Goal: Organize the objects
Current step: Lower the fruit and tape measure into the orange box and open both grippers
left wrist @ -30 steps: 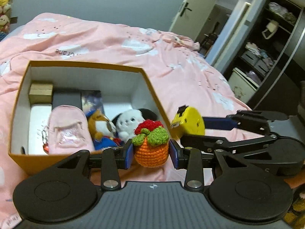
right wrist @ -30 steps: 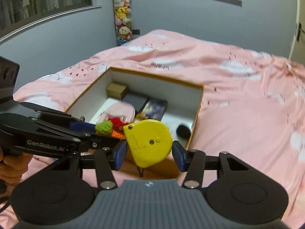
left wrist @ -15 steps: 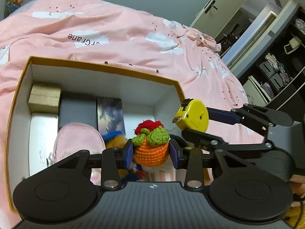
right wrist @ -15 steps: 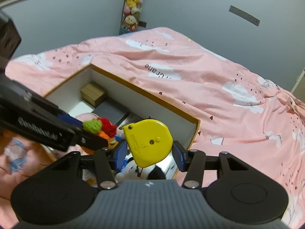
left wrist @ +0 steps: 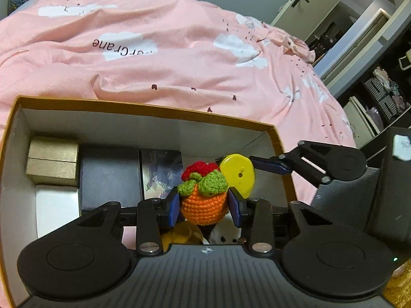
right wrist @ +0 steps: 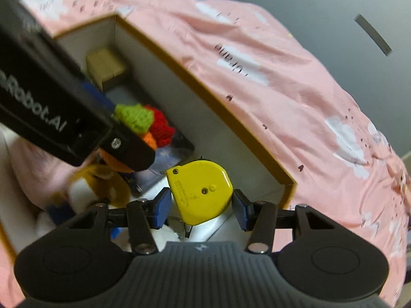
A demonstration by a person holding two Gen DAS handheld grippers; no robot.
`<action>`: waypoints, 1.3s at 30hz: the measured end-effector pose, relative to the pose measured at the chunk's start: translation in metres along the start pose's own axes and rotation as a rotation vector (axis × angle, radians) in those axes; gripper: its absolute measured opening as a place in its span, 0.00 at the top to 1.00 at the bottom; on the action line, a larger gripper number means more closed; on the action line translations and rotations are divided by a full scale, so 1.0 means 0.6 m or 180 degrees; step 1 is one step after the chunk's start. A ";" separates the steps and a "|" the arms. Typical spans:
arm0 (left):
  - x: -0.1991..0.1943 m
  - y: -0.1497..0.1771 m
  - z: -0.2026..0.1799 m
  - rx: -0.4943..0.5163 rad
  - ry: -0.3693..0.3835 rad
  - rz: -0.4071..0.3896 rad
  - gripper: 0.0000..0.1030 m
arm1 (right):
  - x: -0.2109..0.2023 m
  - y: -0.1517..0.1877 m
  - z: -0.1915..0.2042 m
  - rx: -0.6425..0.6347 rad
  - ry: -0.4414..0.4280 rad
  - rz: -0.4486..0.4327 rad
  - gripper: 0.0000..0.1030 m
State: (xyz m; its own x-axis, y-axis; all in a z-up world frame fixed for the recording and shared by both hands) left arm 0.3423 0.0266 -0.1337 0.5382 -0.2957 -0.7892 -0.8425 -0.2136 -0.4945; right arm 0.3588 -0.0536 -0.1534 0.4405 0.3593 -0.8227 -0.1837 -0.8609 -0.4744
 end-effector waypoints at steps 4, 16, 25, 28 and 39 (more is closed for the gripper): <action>0.023 -0.006 0.006 -0.0068 -0.0011 0.0098 0.57 | 0.036 0.008 0.001 -0.0247 -0.0032 0.0196 0.48; 0.069 -0.007 0.011 -0.0262 0.0084 0.0299 0.57 | 0.036 0.020 -0.015 -0.0502 0.0131 0.0185 0.45; 0.090 0.004 -0.008 -0.0251 0.0049 0.0411 0.57 | -0.064 0.021 -0.028 -0.0222 0.0194 -0.0237 0.39; 0.096 0.005 -0.012 -0.0243 -0.0003 0.0405 0.57 | -0.075 0.030 -0.024 -0.0228 0.0274 -0.0236 0.39; 0.064 0.011 -0.014 -0.0175 -0.0107 0.0303 0.49 | -0.096 0.056 -0.028 0.0183 0.0167 -0.0256 0.39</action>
State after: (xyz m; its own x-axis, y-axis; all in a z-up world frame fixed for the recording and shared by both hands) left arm 0.3577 0.0060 -0.1645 0.4540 -0.2859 -0.8439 -0.8868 -0.2369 -0.3968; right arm 0.3420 -0.1092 -0.1169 0.5010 0.4057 -0.7645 -0.1954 -0.8075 -0.5566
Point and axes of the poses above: each gripper's, at about its wrist camera, not at the fingertips, and x roughly the way its jaws point, z to its left, y to its underside, the point moved 10 cm from there along x, roughly the way its jaws point, and after that the axes turned 5 degrees about -y, right-handed, at the moved point
